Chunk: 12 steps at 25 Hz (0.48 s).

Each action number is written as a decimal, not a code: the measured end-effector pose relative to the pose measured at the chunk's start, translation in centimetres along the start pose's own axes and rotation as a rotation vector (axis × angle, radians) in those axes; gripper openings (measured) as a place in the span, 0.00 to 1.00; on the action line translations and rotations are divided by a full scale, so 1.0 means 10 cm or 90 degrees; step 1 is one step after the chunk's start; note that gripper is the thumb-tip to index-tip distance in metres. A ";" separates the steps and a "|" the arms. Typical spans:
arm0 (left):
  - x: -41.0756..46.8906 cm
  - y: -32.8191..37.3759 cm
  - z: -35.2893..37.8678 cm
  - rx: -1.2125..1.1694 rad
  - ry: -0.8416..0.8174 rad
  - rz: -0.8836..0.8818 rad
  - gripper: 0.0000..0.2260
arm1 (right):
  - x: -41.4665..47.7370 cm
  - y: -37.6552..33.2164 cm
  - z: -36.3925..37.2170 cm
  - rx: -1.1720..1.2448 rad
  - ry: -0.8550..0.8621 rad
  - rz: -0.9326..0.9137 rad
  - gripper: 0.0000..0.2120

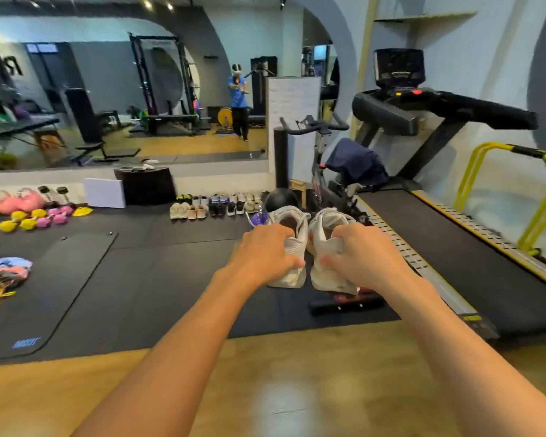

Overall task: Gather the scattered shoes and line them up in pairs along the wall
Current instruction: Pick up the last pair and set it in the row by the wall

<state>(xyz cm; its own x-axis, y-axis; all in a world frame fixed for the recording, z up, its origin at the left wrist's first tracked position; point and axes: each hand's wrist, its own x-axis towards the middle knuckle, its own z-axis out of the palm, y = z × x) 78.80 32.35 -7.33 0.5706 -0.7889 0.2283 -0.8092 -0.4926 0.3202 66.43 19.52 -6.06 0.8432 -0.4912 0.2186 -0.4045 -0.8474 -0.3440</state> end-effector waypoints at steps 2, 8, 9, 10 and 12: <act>0.17 -0.55 -0.13 0.010 0.013 -0.067 0.12 | 0.55 -0.31 0.28 0.026 -0.046 -0.054 0.10; 0.69 -2.35 -0.21 0.014 0.047 -0.225 0.12 | 2.09 -1.20 1.30 0.045 -0.130 -0.194 0.15; 0.82 -2.67 -0.22 0.019 0.051 -0.237 0.12 | 2.36 -1.36 1.47 0.049 -0.147 -0.203 0.15; 0.98 -2.96 -0.25 0.022 0.047 -0.246 0.13 | 2.62 -1.51 1.63 0.049 -0.160 -0.207 0.15; 1.34 -3.50 -0.33 0.016 0.029 -0.258 0.13 | 3.11 -1.80 1.88 0.050 -0.181 -0.206 0.15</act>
<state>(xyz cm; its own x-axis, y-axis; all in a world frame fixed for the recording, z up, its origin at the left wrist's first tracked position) 115.26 40.23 -12.42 0.8489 -0.5127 0.1282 -0.5206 -0.7694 0.3703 106.61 23.25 -10.23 0.9904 -0.1185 0.0706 -0.0843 -0.9251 -0.3702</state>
